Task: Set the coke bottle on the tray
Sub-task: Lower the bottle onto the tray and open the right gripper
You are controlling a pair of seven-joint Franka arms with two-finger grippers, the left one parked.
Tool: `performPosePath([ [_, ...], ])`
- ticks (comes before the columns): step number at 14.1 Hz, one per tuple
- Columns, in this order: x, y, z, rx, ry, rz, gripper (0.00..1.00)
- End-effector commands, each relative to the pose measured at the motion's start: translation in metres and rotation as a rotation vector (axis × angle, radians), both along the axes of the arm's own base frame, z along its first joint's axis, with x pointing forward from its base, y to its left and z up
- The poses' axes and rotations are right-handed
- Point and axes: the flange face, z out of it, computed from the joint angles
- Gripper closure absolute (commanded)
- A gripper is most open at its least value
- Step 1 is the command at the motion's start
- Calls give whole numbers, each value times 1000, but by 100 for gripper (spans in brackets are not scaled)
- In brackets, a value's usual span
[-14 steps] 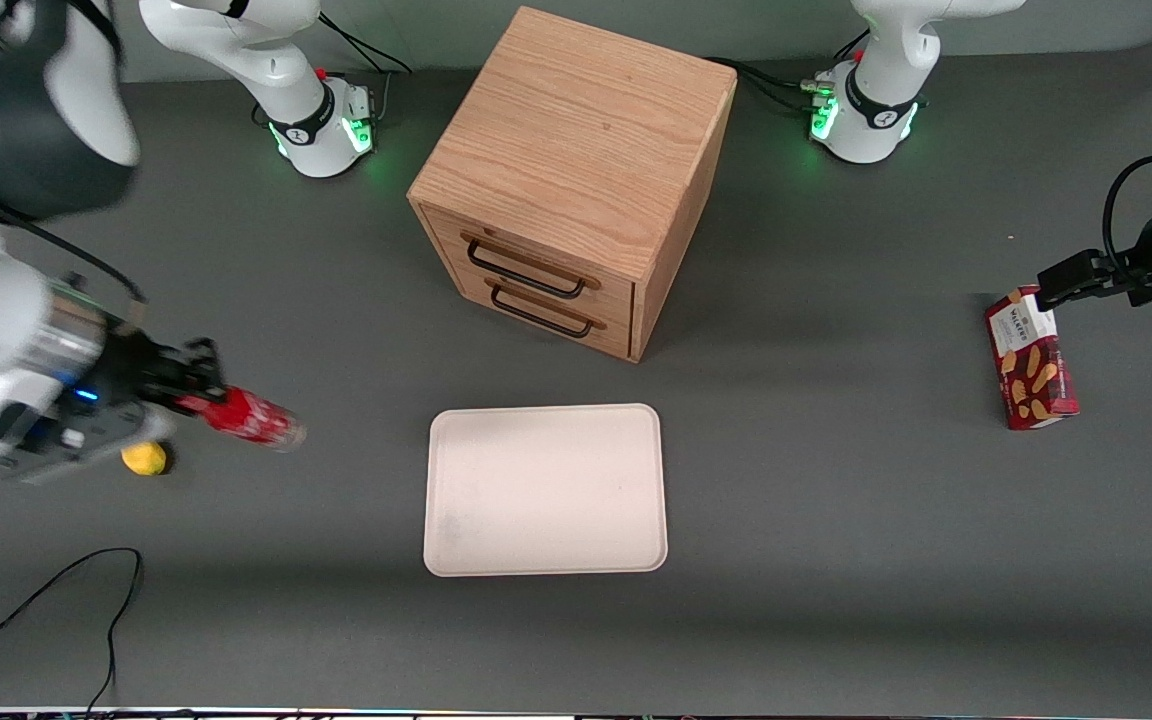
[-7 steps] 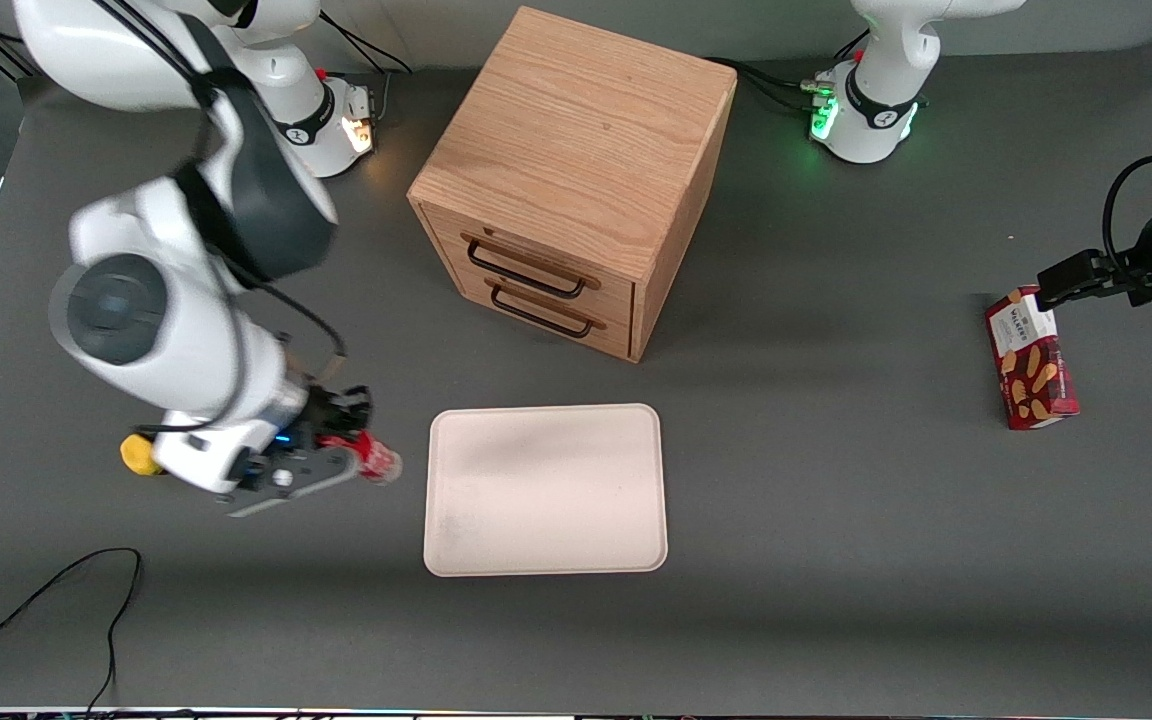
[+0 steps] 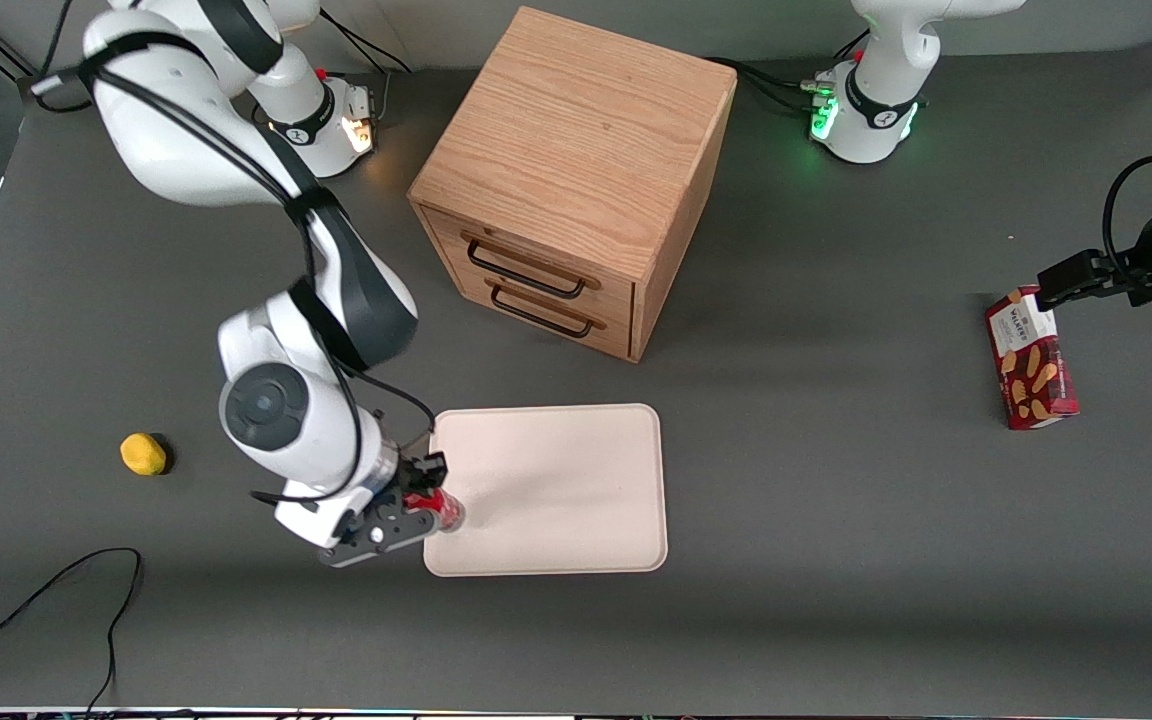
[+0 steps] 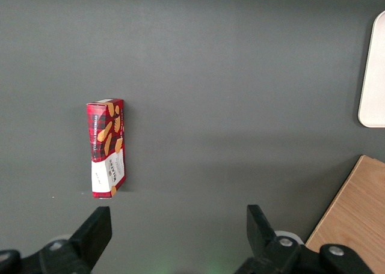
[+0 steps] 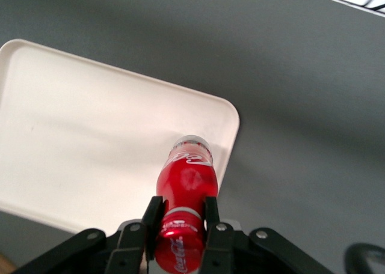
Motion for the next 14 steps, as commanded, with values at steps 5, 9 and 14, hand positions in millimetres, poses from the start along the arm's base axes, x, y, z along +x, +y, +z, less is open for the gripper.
performPosePath([
  [5, 6, 13, -27, -10, -26, -17, 82],
  [9, 6, 15, -33, -3, -33, -51, 0],
  [14, 7, 13, -35, -35, -60, -72, 0],
])
